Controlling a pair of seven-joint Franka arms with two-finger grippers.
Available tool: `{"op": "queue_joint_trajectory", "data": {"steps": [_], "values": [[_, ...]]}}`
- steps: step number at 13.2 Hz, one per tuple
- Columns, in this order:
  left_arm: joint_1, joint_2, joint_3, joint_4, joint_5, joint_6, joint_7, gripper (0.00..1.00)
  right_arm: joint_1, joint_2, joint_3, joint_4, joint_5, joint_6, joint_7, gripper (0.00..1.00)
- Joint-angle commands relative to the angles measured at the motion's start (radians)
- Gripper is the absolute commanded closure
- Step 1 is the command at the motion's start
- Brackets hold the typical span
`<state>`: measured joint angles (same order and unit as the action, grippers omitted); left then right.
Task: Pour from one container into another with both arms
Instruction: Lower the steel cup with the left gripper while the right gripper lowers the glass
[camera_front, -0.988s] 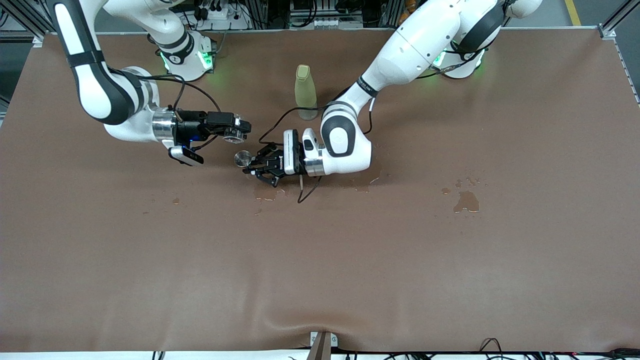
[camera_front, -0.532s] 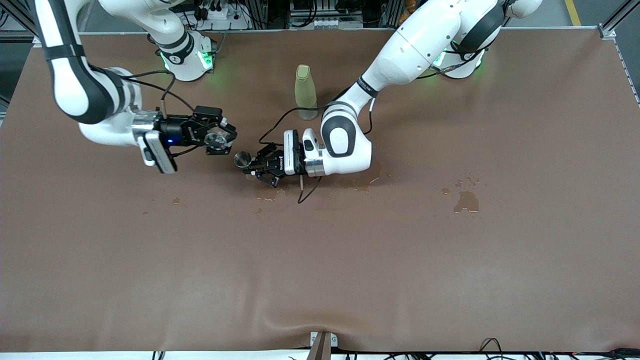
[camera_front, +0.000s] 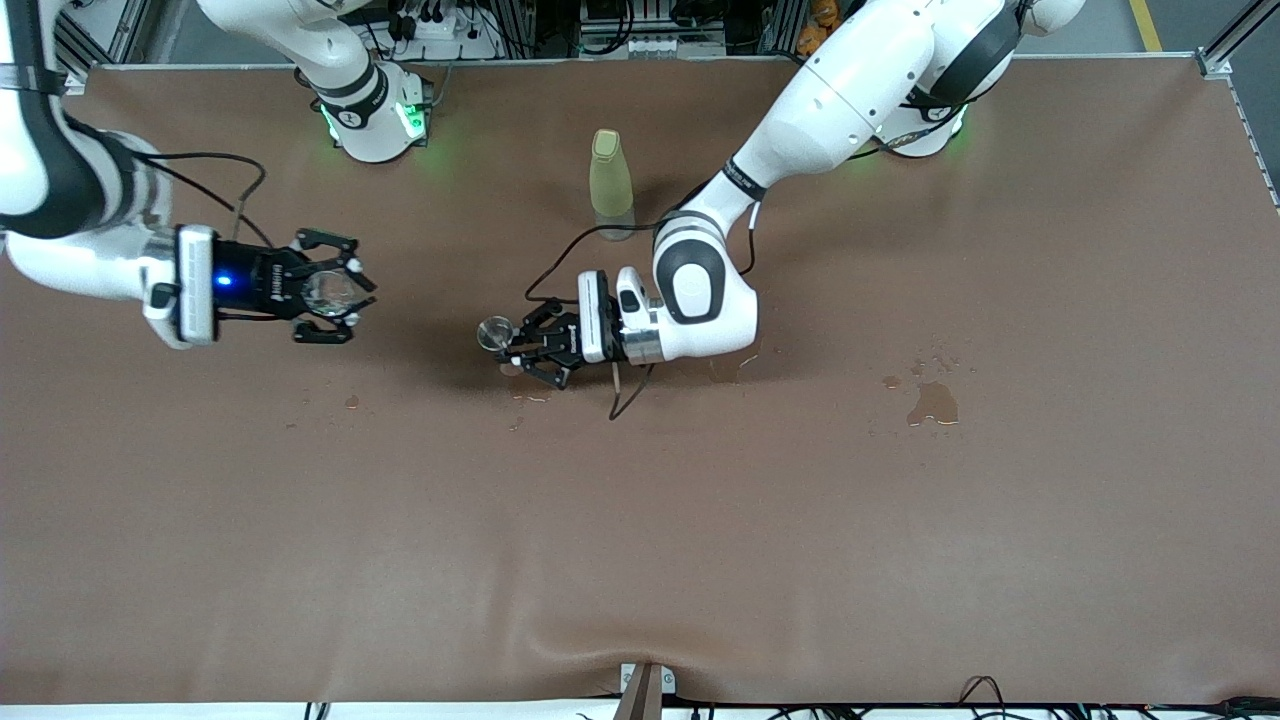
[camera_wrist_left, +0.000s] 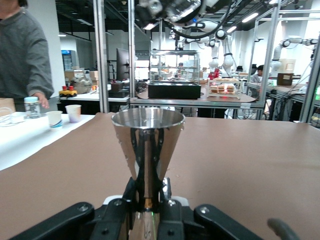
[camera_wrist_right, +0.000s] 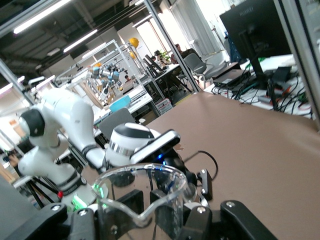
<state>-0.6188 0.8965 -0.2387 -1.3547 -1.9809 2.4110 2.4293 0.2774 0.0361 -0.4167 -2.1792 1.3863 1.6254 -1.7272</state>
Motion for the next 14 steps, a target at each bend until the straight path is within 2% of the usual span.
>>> {"op": "queue_joint_trajectory", "data": {"steps": [1, 4, 8, 10, 14], "values": [[0.046, -0.073, -0.005, -0.087, 0.062, -0.001, -0.003, 1.00, -0.096, 0.042, -0.005, 0.055, -0.085, -0.087, -0.139, 1.00], [0.154, -0.113, -0.010, -0.174, 0.131, -0.116, -0.004, 1.00, -0.191, 0.129, -0.004, 0.110, -0.147, -0.166, -0.320, 1.00], [0.345, -0.172, -0.010, -0.263, 0.350, -0.330, -0.068, 1.00, -0.271, 0.286, -0.004, 0.200, -0.147, -0.231, -0.549, 1.00], [0.457, -0.183, -0.011, -0.265, 0.497, -0.451, -0.105, 1.00, -0.291, 0.364, -0.002, 0.246, -0.144, -0.254, -0.627, 1.00], [0.595, -0.177, -0.010, -0.267, 0.663, -0.599, -0.099, 1.00, -0.310, 0.491, -0.001, 0.303, -0.132, -0.266, -0.754, 1.00]]}}
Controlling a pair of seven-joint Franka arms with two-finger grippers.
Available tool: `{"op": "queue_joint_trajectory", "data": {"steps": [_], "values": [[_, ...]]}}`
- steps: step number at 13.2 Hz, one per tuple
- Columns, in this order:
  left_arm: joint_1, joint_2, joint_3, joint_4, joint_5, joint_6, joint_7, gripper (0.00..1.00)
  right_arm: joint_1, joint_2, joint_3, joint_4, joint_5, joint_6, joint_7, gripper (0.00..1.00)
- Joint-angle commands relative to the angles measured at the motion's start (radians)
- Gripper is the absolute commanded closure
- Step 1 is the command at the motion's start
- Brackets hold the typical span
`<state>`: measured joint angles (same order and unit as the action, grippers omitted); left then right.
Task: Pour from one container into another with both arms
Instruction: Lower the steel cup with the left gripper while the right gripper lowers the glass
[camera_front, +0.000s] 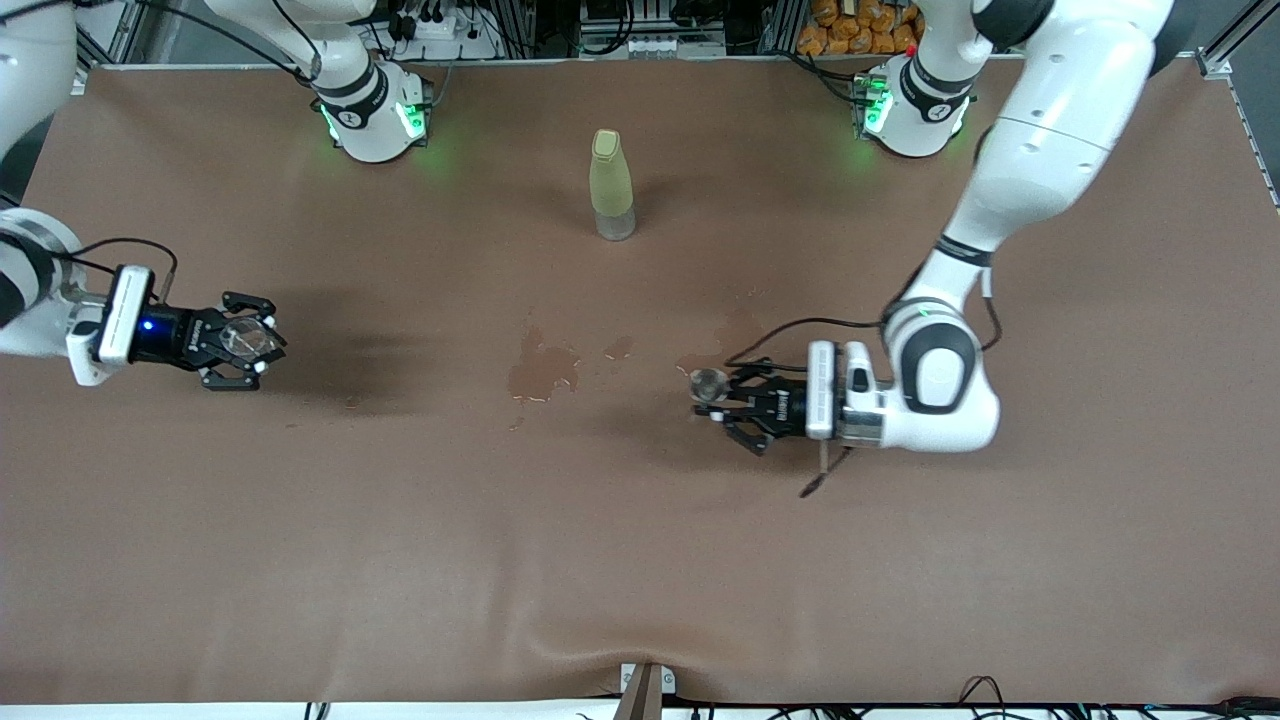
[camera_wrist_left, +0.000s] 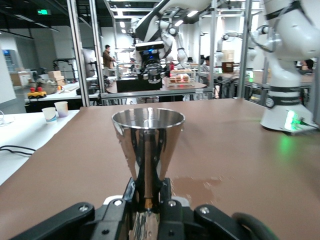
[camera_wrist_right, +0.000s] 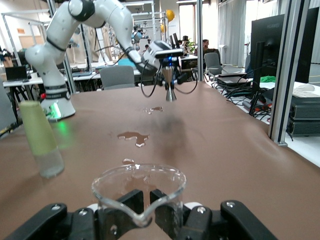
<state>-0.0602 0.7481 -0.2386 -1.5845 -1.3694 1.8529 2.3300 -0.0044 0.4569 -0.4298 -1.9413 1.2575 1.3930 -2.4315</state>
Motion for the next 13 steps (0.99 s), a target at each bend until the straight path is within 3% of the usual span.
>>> {"op": "queue_joint_trajectory", "data": {"steps": [1, 7, 13], "values": [[0.066, -0.024, -0.010, -0.038, 0.073, -0.064, 0.005, 1.00, -0.028, 0.098, 0.013, 0.071, -0.001, -0.034, -0.082, 1.00], [0.184, 0.008, -0.008, -0.048, 0.162, -0.176, 0.110, 1.00, -0.029, 0.244, 0.031, 0.105, 0.042, -0.032, -0.227, 1.00], [0.276, -0.048, 0.011, -0.233, 0.185, -0.176, 0.270, 1.00, -0.028, 0.353, 0.065, 0.140, 0.094, -0.025, -0.313, 1.00]]}}
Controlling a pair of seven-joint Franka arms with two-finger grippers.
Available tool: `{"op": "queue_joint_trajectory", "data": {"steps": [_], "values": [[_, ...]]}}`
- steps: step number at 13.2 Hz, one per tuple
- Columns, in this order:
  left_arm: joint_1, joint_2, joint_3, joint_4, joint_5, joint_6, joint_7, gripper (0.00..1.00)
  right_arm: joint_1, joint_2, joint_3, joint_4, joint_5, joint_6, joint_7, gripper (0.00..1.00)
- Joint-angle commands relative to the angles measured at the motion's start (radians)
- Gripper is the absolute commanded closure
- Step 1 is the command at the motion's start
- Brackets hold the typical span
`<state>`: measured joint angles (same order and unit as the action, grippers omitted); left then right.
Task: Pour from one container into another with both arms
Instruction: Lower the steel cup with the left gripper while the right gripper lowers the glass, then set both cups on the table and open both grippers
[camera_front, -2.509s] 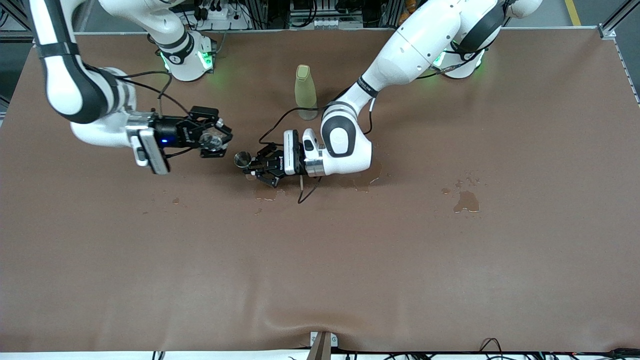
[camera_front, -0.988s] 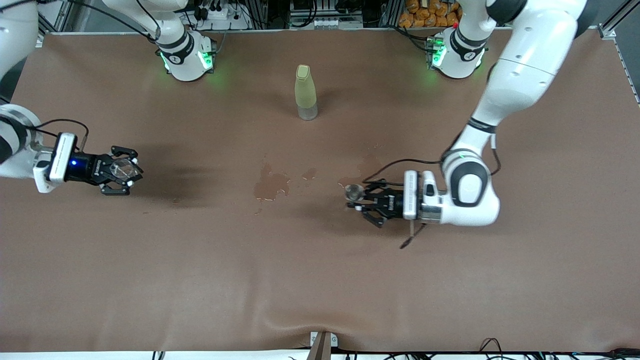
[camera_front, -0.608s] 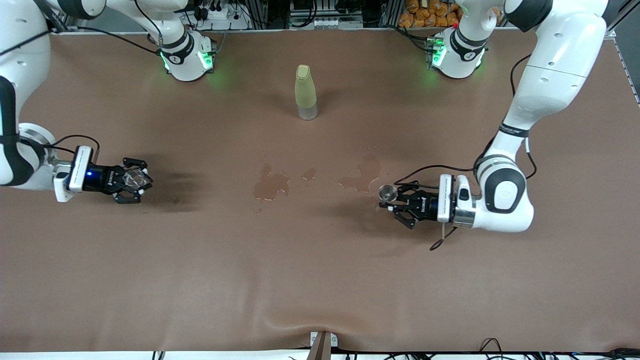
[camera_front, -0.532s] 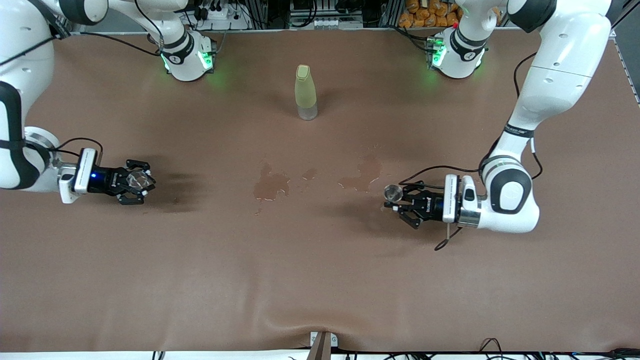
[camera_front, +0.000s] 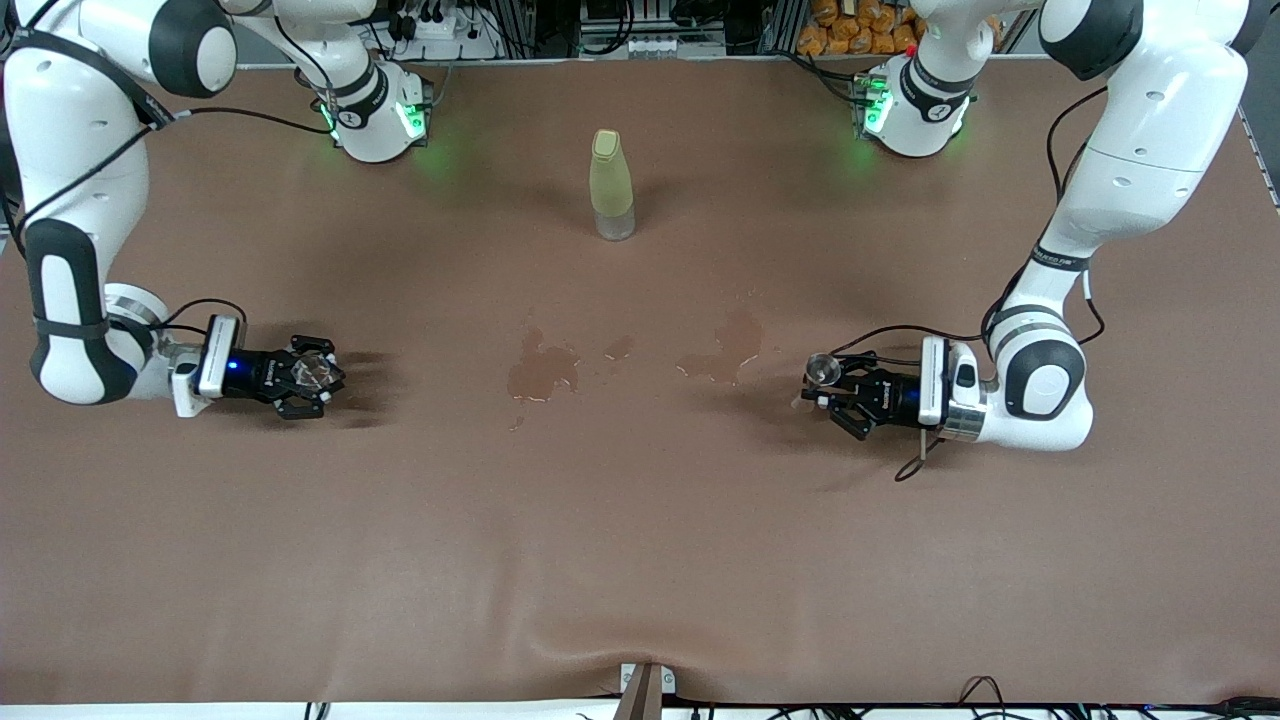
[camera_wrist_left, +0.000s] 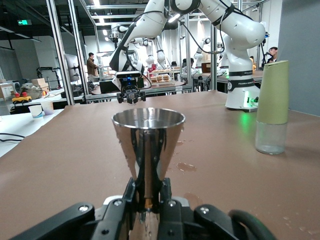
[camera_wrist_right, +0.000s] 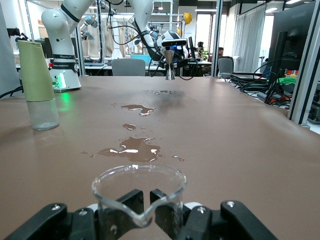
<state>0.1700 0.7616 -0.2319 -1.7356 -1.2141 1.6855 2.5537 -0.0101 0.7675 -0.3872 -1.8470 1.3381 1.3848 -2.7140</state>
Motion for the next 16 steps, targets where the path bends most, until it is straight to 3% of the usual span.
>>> {"op": "queue_joint_trajectory", "data": {"steps": [1, 8, 16], "values": [[0.072, -0.076, 0.006, -0.110, 0.042, -0.009, 0.081, 1.00, -0.022, 0.059, 0.022, 0.058, 0.016, -0.016, -0.032, 1.00], [0.253, -0.088, 0.011, -0.140, 0.172, -0.010, 0.088, 1.00, -0.024, 0.105, 0.022, 0.117, 0.046, 0.060, -0.050, 1.00], [0.359, 0.007, 0.011, -0.136, 0.203, -0.009, 0.143, 1.00, -0.022, 0.130, 0.021, 0.115, 0.046, 0.157, -0.049, 1.00]]}}
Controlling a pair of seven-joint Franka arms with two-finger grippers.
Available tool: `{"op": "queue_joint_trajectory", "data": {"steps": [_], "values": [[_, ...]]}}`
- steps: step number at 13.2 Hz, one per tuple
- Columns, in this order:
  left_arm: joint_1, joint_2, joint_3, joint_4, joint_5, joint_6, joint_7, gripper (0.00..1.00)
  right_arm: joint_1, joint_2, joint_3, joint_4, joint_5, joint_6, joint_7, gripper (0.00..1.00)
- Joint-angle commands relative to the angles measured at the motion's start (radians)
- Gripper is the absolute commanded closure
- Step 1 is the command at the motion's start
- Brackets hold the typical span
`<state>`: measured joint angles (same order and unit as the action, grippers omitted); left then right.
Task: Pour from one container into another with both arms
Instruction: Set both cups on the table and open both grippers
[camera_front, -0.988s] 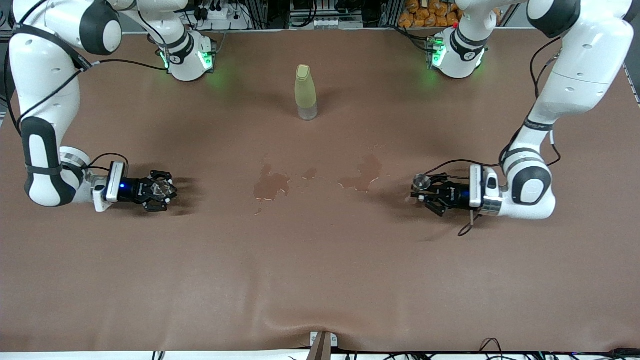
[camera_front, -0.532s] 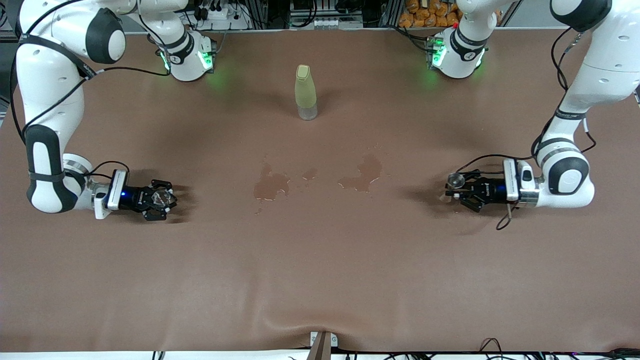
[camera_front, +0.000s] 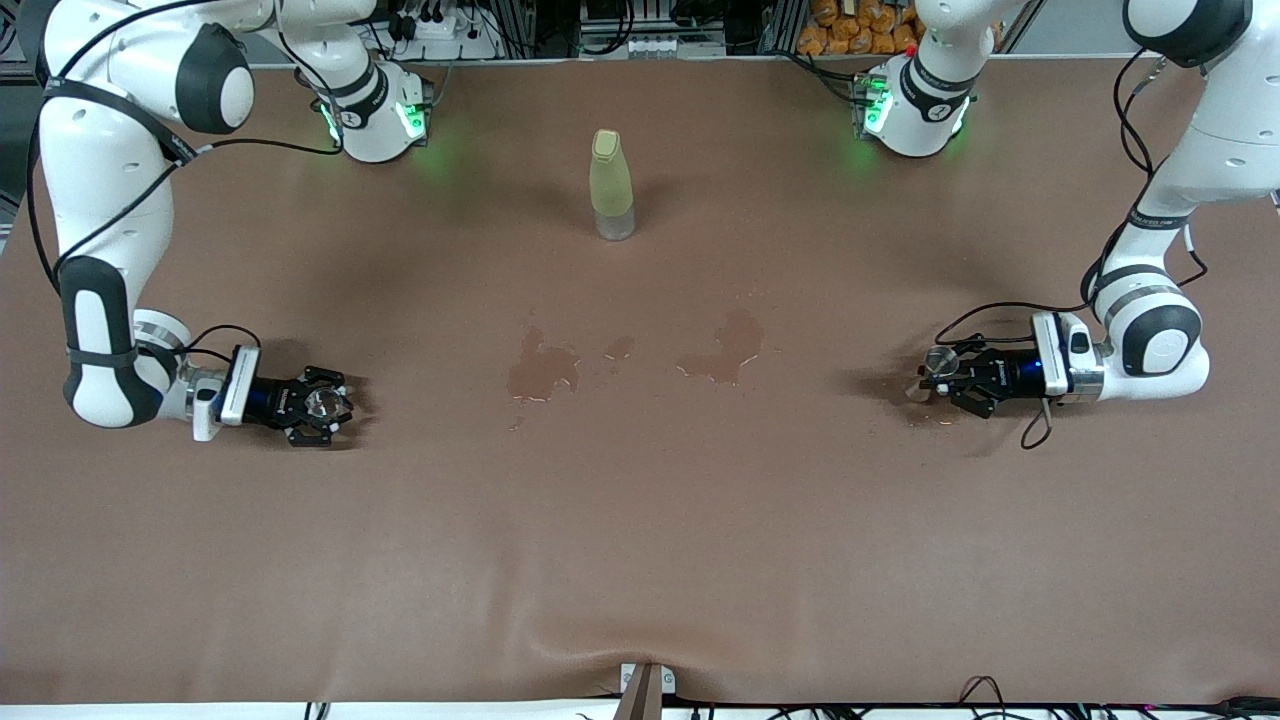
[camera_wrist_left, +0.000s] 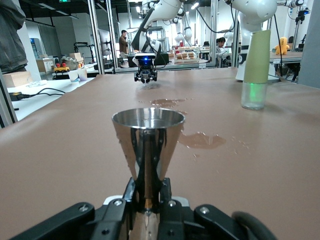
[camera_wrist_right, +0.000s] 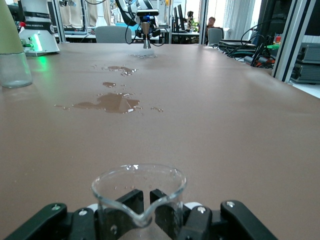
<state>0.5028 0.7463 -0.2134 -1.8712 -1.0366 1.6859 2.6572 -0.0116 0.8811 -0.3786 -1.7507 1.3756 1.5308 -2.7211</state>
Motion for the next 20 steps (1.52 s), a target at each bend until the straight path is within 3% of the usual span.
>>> {"op": "queue_joint_trajectory", "data": {"steps": [1, 6, 7, 10, 12, 13, 16, 17, 18, 20], "values": [[0.036, 0.034, -0.007, 0.001, 0.029, -0.009, 0.049, 1.00, -0.021, 0.016, 0.012, 0.017, 0.007, 0.017, -0.042, 1.00], [0.048, 0.068, -0.007, 0.004, 0.033, -0.009, 0.059, 1.00, -0.021, 0.036, 0.014, 0.016, 0.008, 0.023, -0.040, 1.00], [0.048, 0.068, -0.006, 0.004, 0.033, -0.009, 0.061, 1.00, -0.021, 0.036, 0.014, 0.016, 0.010, 0.023, -0.037, 0.87], [0.049, 0.070, -0.007, 0.006, 0.046, -0.009, 0.061, 1.00, -0.022, 0.035, 0.012, 0.016, 0.010, 0.025, -0.031, 0.25], [0.049, 0.070, -0.007, 0.006, 0.047, -0.009, 0.059, 1.00, -0.031, 0.033, 0.012, 0.017, 0.008, 0.023, -0.026, 0.10], [0.051, 0.071, -0.006, 0.006, 0.047, -0.009, 0.059, 0.92, -0.033, 0.032, 0.011, 0.016, 0.008, 0.023, -0.025, 0.02], [0.053, 0.071, -0.001, 0.006, 0.047, -0.009, 0.056, 0.68, -0.039, 0.019, 0.003, 0.017, -0.003, 0.025, -0.025, 0.00], [0.054, 0.071, -0.001, 0.007, 0.047, -0.011, 0.058, 0.44, -0.041, 0.012, -0.003, 0.017, -0.007, 0.025, -0.020, 0.00], [0.053, 0.071, -0.001, 0.009, 0.049, -0.014, 0.059, 0.30, -0.033, 0.007, -0.028, 0.017, -0.009, 0.025, -0.011, 0.00], [0.054, 0.071, -0.001, 0.009, 0.055, -0.017, 0.059, 0.15, -0.025, -0.014, -0.065, 0.022, -0.062, 0.025, 0.071, 0.00]]}}
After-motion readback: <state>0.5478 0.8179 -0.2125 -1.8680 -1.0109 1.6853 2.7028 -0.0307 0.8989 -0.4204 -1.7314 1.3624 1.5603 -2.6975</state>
